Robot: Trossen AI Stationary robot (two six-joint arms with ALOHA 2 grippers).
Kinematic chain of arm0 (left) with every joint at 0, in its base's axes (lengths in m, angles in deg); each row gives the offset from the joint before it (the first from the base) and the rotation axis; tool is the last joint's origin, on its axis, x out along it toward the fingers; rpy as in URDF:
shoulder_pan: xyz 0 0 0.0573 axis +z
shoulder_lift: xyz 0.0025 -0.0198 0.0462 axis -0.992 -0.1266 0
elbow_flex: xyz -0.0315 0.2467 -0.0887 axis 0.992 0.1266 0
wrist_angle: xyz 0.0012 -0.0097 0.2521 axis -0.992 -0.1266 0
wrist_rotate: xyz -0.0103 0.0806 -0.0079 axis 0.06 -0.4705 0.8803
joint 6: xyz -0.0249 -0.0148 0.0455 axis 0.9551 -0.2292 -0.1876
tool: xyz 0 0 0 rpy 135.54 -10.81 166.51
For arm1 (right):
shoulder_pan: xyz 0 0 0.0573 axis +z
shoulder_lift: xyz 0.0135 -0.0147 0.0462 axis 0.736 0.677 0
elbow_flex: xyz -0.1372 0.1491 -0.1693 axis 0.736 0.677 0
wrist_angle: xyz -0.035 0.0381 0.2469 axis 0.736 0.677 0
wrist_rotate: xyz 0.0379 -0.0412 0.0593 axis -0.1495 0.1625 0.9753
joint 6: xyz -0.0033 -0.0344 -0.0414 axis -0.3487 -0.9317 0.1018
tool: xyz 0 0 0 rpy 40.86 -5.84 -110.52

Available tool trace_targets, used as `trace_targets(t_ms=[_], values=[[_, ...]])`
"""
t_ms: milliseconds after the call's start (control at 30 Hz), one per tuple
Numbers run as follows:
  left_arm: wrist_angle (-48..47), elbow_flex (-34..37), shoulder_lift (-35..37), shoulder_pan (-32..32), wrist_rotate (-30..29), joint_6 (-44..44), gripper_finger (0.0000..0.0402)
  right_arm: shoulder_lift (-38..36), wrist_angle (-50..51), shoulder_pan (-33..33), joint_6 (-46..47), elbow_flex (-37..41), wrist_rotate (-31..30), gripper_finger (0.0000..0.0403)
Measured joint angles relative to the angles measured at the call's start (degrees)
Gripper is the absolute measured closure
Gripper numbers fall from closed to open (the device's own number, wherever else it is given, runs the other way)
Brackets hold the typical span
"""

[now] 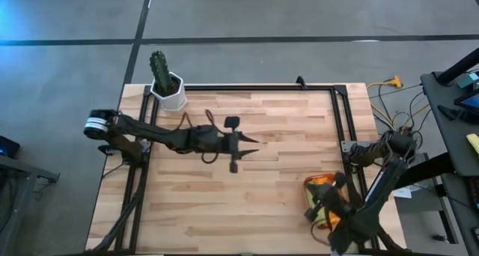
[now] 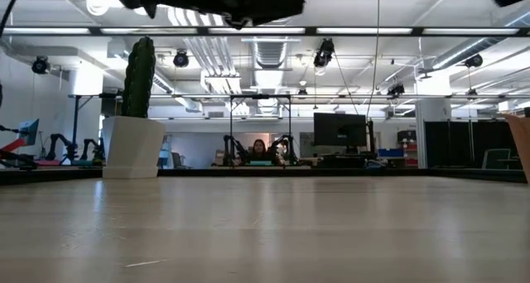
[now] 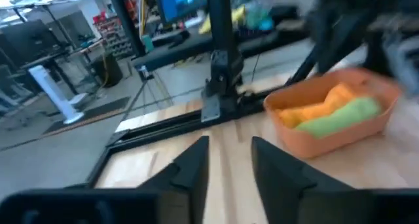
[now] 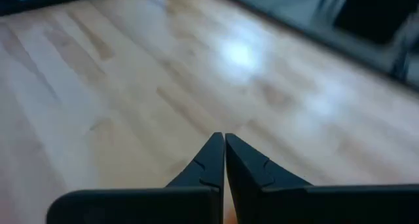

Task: Roll microfiber towels into tight, uniform cylinder then place into a basket
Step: Return to Home Position

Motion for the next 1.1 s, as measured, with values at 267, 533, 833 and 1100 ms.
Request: trace_targets(t_ms=[267,533,833,1100], values=[[10.9,13.0,8.2,0.1,-2.0,8.9,0.0396,-20.2,-16.6,-3.4,-21.7,20.9,-13.0,0.0395],[13.1,15.8,10.2,0.1,-6.8,11.5,0.0400,-46.4,-77.6,-17.9,-89.4,42.8,3.0,0.0395],[21.1,21.4,11.3,5.2,2.8,15.2,0.0401,-68.1,-88.2,-44.5,-103.7,59.4,26.6,0.0395],[29.7,34.9,15.3,9.8,4.6,19.3,0.0401,-81.5,-98.7,-53.8,-106.2,72.6,32.2,0.0394]])
